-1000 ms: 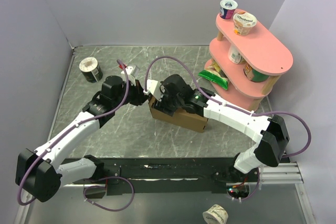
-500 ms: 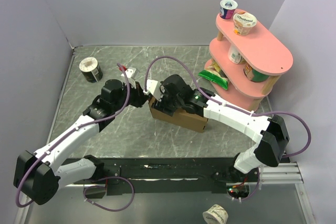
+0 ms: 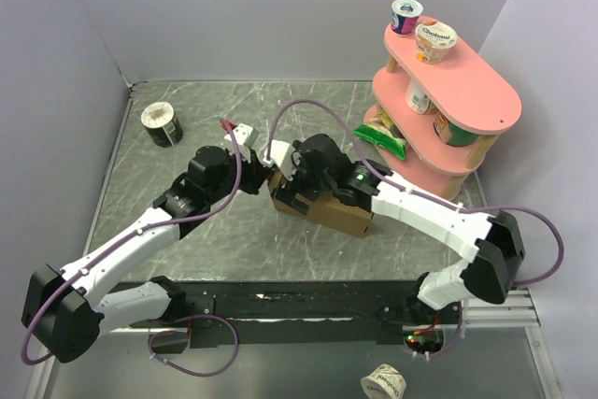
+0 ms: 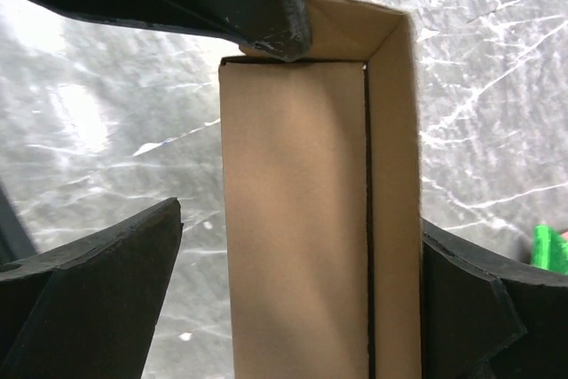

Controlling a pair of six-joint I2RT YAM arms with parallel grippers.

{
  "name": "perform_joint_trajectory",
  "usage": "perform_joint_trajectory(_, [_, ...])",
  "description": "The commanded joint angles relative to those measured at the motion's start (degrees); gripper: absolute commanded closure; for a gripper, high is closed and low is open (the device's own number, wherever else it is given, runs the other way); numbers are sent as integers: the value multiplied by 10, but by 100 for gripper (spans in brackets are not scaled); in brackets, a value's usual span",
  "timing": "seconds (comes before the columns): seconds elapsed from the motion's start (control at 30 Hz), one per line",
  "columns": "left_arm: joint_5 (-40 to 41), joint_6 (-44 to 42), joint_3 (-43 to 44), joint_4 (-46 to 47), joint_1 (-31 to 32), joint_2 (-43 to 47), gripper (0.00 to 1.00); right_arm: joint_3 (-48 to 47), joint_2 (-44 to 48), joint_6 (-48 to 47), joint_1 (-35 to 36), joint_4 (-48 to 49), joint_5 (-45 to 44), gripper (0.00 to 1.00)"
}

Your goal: Fold the paper box

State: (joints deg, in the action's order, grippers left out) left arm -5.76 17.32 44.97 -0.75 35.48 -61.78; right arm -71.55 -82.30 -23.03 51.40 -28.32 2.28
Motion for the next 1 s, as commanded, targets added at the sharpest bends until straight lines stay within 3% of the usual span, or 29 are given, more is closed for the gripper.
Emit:
perform_joint_trajectory(0.0, [29,-23,-6,-40,15,-19,99,26,87,61,-21,4,17,2])
perform_joint_trajectory(0.3, [45,-45,10,-43,22,-40,99,-3,211,154,-138,-108,13,3])
perform_joint_trajectory(0.67, [56,-48,35,-65,25,-58,99,-90,250,298,-189,-432,9,10])
perform_joint_trajectory(0.8, [71,-49,34,-64,25,-53,99,-80,253,331,-199,-461,6,16])
perform_joint_trajectory(0.97, [63,-51,37,-65,25,-57,99,-19,266,330,-216,-431,-11,21])
